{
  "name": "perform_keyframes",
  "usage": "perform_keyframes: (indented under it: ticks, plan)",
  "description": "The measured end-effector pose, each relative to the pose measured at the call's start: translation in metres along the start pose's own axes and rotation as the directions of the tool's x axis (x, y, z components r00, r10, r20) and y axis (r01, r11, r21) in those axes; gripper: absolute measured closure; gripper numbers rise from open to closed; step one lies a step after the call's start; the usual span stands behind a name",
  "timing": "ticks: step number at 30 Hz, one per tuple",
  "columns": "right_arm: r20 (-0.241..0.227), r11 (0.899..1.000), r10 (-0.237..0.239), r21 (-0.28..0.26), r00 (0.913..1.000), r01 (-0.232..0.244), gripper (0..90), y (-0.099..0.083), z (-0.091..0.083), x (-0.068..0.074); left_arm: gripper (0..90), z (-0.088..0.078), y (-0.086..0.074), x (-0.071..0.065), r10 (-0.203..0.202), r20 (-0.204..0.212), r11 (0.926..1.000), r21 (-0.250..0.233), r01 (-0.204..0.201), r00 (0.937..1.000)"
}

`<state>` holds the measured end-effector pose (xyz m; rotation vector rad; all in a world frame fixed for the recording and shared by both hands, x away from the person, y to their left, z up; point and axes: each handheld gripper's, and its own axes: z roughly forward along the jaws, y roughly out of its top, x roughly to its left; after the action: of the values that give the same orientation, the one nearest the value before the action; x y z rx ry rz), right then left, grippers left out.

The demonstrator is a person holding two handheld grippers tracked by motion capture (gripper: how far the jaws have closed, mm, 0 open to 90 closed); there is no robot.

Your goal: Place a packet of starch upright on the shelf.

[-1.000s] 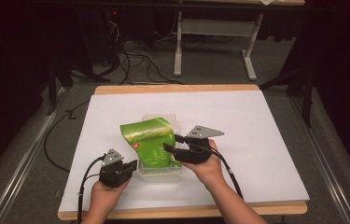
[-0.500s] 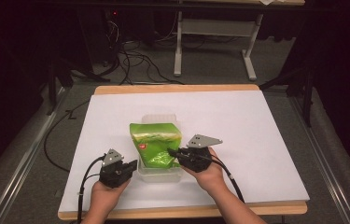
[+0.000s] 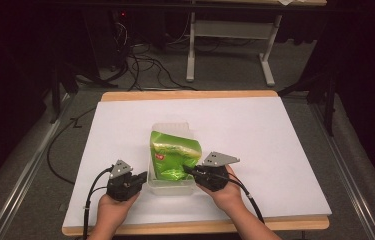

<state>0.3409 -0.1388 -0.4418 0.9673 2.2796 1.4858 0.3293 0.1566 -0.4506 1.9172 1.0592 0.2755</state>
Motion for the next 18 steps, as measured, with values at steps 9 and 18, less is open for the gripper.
perform_keyframes:
  ticks: [9, 18]
  plan:
    - [0.018, 1.0, 0.003, -0.026, 0.9998, -0.003, 77.3, 0.01, -0.01, -0.003, 82.1, 0.0, 0.0, 0.001, 0.004, -0.009, 1.0, -0.001, -0.004, 1.0]
    - [0.013, 0.999, 0.01, -0.04, 0.9999, -0.01, 59.9, 0.015, -0.013, -0.003, 74.5, -0.002, 0.001, 0.002, 0.006, -0.032, 0.9999, -0.012, -0.006, 0.9995]
